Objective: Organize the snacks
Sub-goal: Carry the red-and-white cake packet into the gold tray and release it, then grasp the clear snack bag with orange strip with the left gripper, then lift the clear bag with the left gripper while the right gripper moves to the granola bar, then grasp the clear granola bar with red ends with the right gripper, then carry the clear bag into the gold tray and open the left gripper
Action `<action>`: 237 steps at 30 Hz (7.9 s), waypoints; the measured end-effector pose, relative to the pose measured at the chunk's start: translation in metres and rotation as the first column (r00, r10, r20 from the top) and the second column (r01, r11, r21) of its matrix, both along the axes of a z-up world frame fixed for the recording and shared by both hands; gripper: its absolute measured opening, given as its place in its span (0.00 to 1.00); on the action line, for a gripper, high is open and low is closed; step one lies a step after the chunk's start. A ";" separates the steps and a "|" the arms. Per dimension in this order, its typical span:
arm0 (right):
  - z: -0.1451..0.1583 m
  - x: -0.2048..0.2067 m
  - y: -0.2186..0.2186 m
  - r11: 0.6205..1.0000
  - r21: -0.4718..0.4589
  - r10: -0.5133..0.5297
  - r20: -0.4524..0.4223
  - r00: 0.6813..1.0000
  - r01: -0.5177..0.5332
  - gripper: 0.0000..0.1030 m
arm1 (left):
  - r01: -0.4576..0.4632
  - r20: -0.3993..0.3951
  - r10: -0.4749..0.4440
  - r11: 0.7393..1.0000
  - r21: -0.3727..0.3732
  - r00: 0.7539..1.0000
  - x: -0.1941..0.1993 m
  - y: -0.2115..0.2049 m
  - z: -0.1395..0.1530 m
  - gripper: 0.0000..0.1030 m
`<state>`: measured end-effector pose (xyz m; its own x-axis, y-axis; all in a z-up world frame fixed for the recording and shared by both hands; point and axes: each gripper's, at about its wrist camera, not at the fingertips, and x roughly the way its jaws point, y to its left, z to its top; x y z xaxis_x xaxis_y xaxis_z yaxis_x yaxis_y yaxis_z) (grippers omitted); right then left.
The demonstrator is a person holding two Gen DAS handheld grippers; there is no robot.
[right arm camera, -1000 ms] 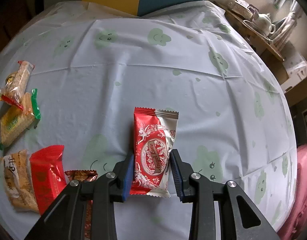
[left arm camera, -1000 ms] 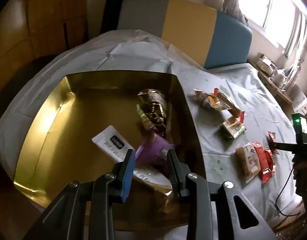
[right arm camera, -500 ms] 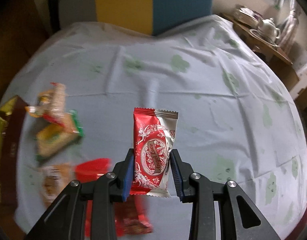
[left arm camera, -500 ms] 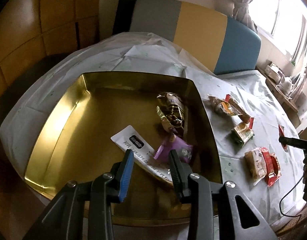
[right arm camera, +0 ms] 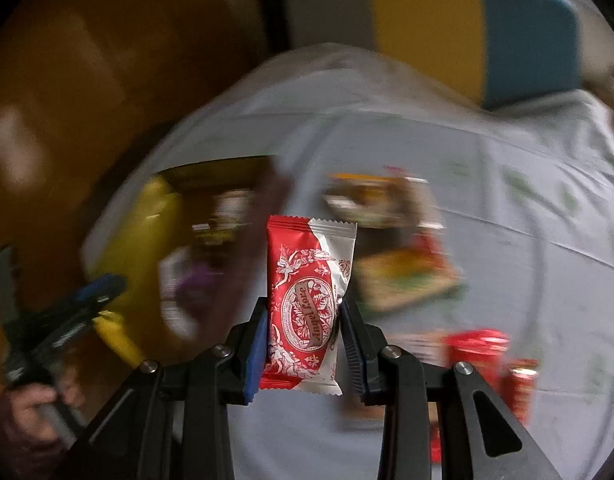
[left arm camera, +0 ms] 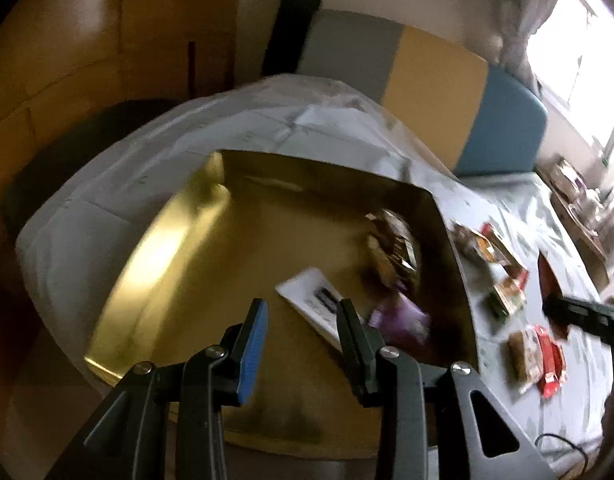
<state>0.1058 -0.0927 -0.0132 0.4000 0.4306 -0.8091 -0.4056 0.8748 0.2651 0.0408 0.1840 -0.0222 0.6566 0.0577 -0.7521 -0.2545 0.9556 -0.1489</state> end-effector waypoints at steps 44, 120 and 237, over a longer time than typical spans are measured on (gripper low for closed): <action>-0.018 -0.032 0.028 0.998 -0.039 0.049 0.027 0.998 -0.048 0.77 | 0.147 -0.014 -0.146 0.987 0.062 0.989 -0.007 -0.048 -0.006 0.41; -0.007 0.012 -0.193 0.878 -0.130 -0.448 0.119 0.886 0.462 0.89 | 0.415 -0.174 -0.401 0.908 0.051 0.899 0.171 -0.228 -0.036 0.51; -0.089 0.028 -0.183 0.778 -0.559 -0.340 0.008 0.940 0.286 0.31 | 0.433 0.138 -0.412 0.879 -0.199 0.901 0.019 -0.123 0.023 0.51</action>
<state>0.1340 -0.2761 -0.1019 0.3504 -0.2277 -0.9085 -0.0821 0.9588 -0.2720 0.0596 0.0614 0.0008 0.6461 -0.3997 -0.6502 0.1901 0.9093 -0.3701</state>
